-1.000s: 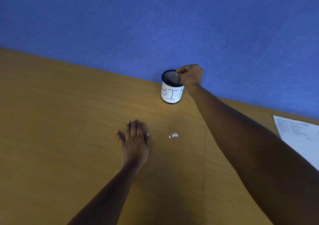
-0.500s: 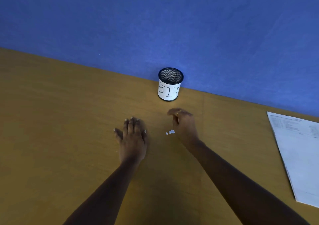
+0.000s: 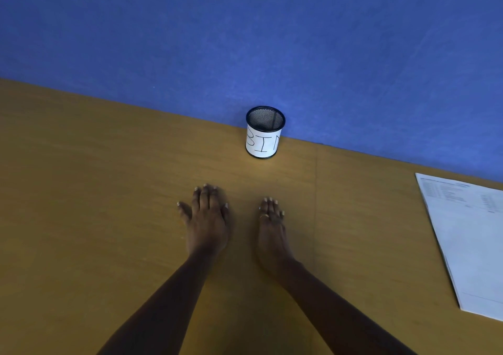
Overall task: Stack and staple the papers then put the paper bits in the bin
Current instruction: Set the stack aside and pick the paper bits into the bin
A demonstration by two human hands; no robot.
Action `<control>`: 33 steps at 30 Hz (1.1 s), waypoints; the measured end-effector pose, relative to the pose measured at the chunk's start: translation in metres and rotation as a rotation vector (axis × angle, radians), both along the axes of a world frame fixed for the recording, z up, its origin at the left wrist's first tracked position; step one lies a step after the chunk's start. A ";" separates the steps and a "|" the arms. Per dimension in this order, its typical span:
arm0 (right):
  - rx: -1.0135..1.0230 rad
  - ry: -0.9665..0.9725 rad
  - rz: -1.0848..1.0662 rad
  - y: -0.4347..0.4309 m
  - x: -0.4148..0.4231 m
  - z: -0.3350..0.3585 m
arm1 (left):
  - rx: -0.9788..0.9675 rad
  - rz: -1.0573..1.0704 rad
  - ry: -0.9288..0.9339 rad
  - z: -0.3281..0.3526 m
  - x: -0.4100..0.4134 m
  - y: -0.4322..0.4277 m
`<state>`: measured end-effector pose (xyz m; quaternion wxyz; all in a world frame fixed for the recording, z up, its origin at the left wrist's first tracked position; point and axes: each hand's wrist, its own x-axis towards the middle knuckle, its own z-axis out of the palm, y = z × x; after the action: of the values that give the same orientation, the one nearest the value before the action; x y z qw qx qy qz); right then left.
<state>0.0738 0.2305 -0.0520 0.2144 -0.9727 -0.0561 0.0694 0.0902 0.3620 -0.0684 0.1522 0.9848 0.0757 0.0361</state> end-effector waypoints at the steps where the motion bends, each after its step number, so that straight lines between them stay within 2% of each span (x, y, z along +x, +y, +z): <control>1: 0.000 -0.011 0.018 0.002 0.002 0.002 | -0.002 -0.002 0.003 0.000 0.000 0.000; 4: 0.003 0.011 0.107 0.003 0.005 0.007 | -0.004 -0.002 0.007 0.000 0.000 0.000; 7: -0.057 -0.048 0.174 -0.001 0.005 0.003 | -0.013 -0.003 0.008 0.000 0.000 0.000; 9: -0.003 -0.074 0.187 -0.005 0.007 0.003 | 0.000 0.001 0.003 0.000 0.000 0.000; 18: -0.239 -0.181 0.419 -0.020 0.020 0.010 | -0.008 0.012 -0.028 -0.003 0.000 0.000; 22: -0.277 -0.213 0.445 -0.019 0.024 0.012 | -0.021 0.016 -0.039 -0.003 0.000 -0.001; 26: -0.240 -0.276 0.371 -0.016 0.027 0.018 | -0.008 0.014 -0.027 -0.005 0.000 -0.001; 29: -0.111 -0.134 0.281 -0.016 0.036 0.021 | -0.004 0.013 -0.019 -0.004 0.001 0.000; 31: 0.106 0.009 0.075 -0.019 0.041 0.022 | -0.010 0.013 -0.012 -0.004 0.001 0.000; 33: 0.333 0.024 -0.121 -0.022 0.046 0.025 | -0.006 0.016 -0.007 -0.004 0.001 0.000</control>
<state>0.1193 0.2080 -0.0271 0.3769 -0.9244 -0.0055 0.0580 0.0915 0.3620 -0.0728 0.1549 0.9836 0.0830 0.0406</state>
